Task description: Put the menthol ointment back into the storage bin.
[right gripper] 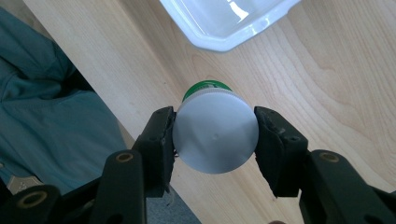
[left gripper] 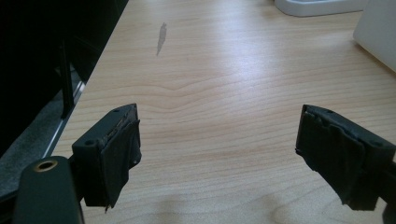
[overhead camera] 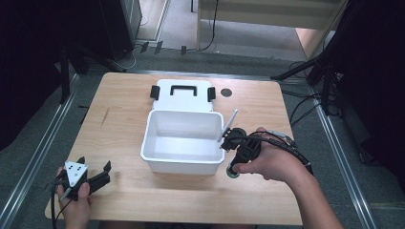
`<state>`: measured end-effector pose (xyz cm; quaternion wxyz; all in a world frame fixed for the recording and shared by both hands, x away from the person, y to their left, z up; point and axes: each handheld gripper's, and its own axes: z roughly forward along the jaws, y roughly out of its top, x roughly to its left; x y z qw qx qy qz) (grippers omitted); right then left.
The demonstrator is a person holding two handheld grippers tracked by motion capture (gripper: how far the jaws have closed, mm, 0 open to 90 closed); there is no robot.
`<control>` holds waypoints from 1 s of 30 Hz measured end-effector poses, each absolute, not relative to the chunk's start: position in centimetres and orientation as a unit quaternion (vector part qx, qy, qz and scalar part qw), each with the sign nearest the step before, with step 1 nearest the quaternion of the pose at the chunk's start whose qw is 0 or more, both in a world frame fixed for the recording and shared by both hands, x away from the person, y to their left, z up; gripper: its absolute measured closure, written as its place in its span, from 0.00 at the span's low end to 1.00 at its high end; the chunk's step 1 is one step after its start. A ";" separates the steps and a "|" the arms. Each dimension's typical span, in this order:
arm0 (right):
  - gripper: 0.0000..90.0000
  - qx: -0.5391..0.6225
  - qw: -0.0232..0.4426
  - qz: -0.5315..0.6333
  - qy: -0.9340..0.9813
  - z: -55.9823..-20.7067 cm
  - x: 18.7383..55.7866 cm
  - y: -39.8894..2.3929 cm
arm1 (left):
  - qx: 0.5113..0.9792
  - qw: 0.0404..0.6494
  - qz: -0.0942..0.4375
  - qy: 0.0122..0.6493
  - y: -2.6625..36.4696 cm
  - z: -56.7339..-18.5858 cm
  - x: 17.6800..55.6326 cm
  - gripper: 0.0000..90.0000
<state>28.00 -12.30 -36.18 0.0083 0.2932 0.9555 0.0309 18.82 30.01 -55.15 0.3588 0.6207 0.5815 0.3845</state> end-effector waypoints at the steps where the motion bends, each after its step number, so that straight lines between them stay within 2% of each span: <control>1: 0.58 0.291 0.009 0.030 0.956 -36.0 28.0 -12.2 | 0.621 0.359 0.384 0.581 30.0 -55.2 18.8 0.16; 30: 0.58 0.274 0.026 0.031 0.961 -32.1 28.6 -9.4 | 0.622 0.359 0.383 0.582 30.0 -55.2 18.9 0.16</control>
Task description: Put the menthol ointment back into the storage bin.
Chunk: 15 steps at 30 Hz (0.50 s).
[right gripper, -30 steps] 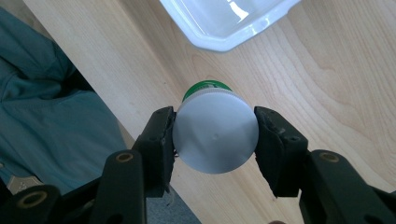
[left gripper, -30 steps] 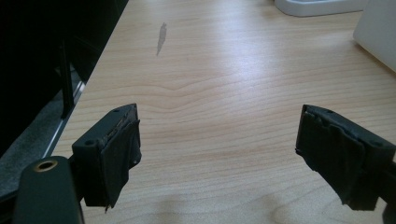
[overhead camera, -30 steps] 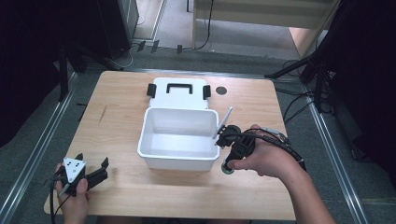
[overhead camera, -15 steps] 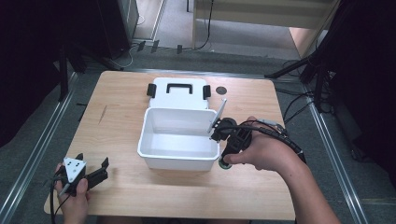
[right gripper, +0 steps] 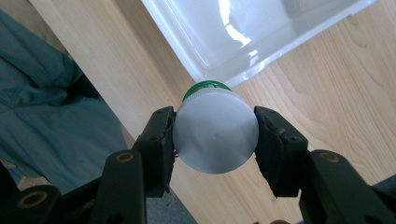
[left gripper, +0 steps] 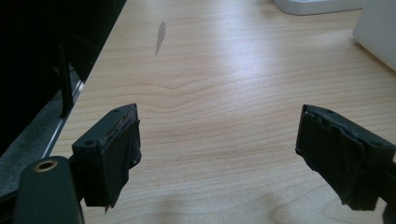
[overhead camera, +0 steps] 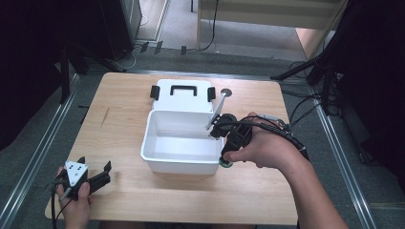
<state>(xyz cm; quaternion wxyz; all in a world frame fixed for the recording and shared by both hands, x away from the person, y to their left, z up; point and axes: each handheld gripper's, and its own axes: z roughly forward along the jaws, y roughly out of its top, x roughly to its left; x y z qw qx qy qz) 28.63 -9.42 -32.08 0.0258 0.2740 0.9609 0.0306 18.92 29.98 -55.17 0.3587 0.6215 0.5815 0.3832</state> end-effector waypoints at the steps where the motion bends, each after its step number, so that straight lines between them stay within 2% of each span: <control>1: 0.58 0.275 0.025 0.036 0.961 -32.0 28.8 -9.2 | 0.621 0.359 0.384 0.581 30.0 -55.2 18.9 0.16; 15: 0.58 0.265 0.029 0.042 0.963 -32.3 30.0 -7.5 | 0.621 0.359 0.384 0.581 30.0 -55.2 18.9 0.16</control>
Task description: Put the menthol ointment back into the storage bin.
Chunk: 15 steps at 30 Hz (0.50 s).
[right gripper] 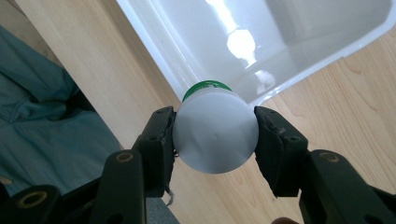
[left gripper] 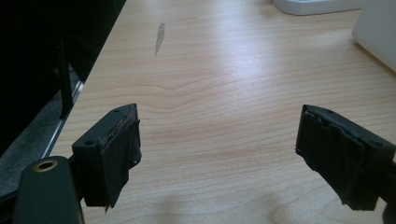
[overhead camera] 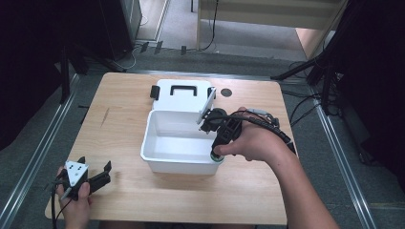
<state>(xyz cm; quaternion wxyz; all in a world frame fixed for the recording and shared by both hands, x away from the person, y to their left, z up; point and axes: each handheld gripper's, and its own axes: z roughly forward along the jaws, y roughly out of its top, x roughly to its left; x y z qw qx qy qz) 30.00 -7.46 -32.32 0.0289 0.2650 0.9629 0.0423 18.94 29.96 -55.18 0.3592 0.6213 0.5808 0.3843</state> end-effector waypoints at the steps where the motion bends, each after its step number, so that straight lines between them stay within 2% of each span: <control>1: 0.58 0.265 0.030 0.045 0.963 -32.4 30.1 -7.3 | 0.621 0.359 0.384 0.581 29.9 -55.2 18.9 0.16; 15: 0.58 0.253 0.031 0.045 0.966 -33.7 31.0 -5.8 | 0.623 0.358 0.384 0.579 29.9 -55.2 18.9 0.16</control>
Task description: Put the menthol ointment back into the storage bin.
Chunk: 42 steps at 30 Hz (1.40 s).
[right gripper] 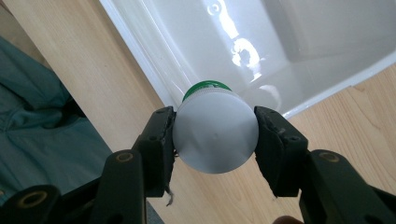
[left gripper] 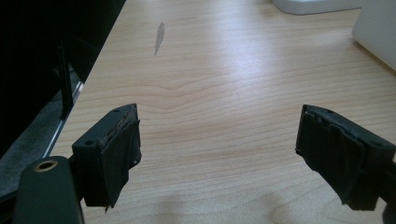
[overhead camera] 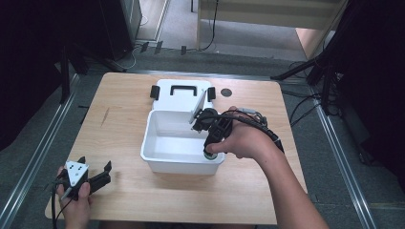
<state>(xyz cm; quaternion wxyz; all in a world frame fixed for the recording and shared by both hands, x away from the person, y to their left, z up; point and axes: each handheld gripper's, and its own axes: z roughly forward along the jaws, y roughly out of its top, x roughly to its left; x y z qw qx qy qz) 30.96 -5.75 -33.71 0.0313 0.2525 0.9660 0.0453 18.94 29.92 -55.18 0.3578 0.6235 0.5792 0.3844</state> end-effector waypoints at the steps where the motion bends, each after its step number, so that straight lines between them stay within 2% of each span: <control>1: 0.58 0.254 0.032 0.043 0.966 -33.7 31.0 -5.7 | 0.624 0.358 0.384 0.579 29.9 -55.2 18.9 0.16; 42: 0.57 0.248 0.030 0.028 0.968 -40.9 32.6 -5.1 | 0.627 0.354 0.384 0.578 29.8 -55.2 19.0 0.16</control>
